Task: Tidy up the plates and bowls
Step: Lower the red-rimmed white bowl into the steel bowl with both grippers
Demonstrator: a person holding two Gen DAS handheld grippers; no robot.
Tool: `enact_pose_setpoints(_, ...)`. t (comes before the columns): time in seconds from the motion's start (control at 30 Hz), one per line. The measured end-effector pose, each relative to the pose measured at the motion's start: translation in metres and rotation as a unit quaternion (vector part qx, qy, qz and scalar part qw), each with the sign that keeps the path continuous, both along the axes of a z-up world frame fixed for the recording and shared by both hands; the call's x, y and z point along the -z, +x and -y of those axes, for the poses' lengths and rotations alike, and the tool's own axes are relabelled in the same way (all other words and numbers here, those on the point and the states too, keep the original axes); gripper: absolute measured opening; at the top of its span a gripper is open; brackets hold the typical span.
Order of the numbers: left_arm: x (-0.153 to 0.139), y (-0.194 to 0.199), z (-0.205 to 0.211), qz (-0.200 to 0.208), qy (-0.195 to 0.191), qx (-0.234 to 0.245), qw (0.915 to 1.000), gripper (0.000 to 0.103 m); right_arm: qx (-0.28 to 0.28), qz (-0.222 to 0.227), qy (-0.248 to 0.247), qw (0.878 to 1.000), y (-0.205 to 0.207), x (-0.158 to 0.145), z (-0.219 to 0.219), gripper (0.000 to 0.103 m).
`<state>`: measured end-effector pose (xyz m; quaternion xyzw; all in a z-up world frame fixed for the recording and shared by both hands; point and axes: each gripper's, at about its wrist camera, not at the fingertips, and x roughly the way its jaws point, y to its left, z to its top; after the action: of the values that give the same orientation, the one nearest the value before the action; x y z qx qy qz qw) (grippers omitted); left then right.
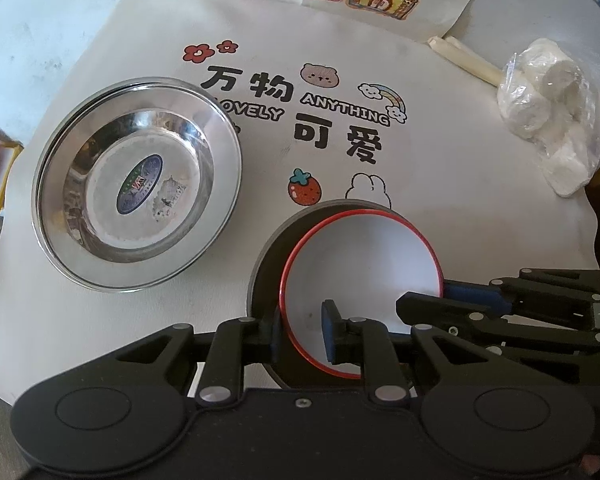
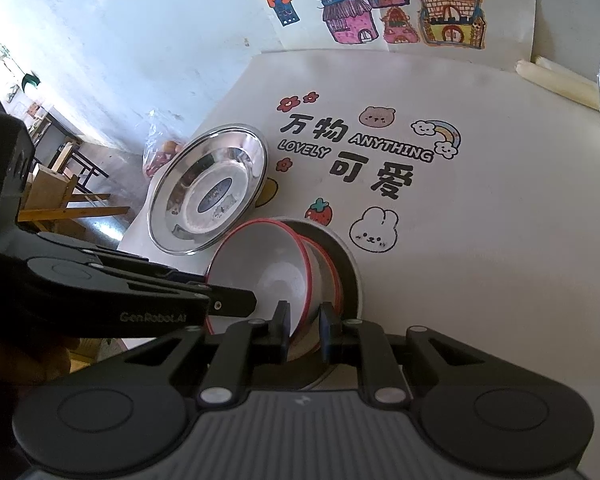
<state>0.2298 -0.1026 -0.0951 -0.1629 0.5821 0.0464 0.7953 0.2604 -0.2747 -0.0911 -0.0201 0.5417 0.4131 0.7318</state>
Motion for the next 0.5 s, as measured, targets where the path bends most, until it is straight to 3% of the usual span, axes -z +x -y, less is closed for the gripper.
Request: enact_pose_setpoints(0.5,-0.006,0.0012,-0.005,0.007,-0.004,-0.001,1.0,0.025,0.003,-0.002,-0.007,1.0,0.004,0.0,0.0,0.024)
